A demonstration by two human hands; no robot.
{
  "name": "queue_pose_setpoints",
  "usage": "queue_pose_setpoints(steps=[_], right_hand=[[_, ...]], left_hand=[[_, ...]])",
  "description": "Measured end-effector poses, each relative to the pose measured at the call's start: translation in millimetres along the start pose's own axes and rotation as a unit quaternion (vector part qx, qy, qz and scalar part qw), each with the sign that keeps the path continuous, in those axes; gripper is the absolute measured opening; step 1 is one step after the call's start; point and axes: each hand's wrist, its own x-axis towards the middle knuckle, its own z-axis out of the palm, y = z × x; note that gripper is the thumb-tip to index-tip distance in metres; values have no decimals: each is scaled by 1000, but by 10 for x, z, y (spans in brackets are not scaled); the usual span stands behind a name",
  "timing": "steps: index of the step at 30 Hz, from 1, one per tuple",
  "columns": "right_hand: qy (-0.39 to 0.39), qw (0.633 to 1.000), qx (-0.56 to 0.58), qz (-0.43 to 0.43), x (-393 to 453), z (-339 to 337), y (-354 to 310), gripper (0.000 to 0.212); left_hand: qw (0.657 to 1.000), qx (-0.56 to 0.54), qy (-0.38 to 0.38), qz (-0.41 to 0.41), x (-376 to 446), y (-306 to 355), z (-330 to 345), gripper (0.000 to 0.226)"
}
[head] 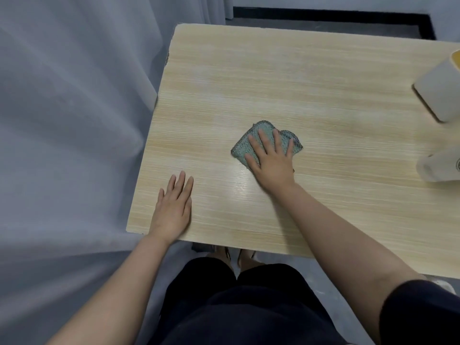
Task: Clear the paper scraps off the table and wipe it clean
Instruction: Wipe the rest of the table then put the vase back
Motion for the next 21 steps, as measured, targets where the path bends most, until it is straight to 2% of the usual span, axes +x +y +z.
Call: queue_pose_setpoints(steps=[3, 9, 15, 17, 21], right_hand=[[3, 999, -13, -38, -288, 113, -201, 61], [-8, 976, -39, -212, -1073, 473, -698, 60], [-30, 959, -47, -277, -1070, 458, -477, 53], [-21, 973, -46, -224, -925, 350, -283, 57], [3, 1000, -17, -11, -762, 172, -11, 64]], left_hand=[[1000, 3, -5, 6, -51, -18, 30, 54], [999, 1, -12, 45, -123, -161, 23, 59], [998, 9, -25, 64, -179, -228, -4, 55], [997, 22, -31, 66, -197, -236, -10, 52], [996, 31, -40, 79, -245, -294, -31, 52]])
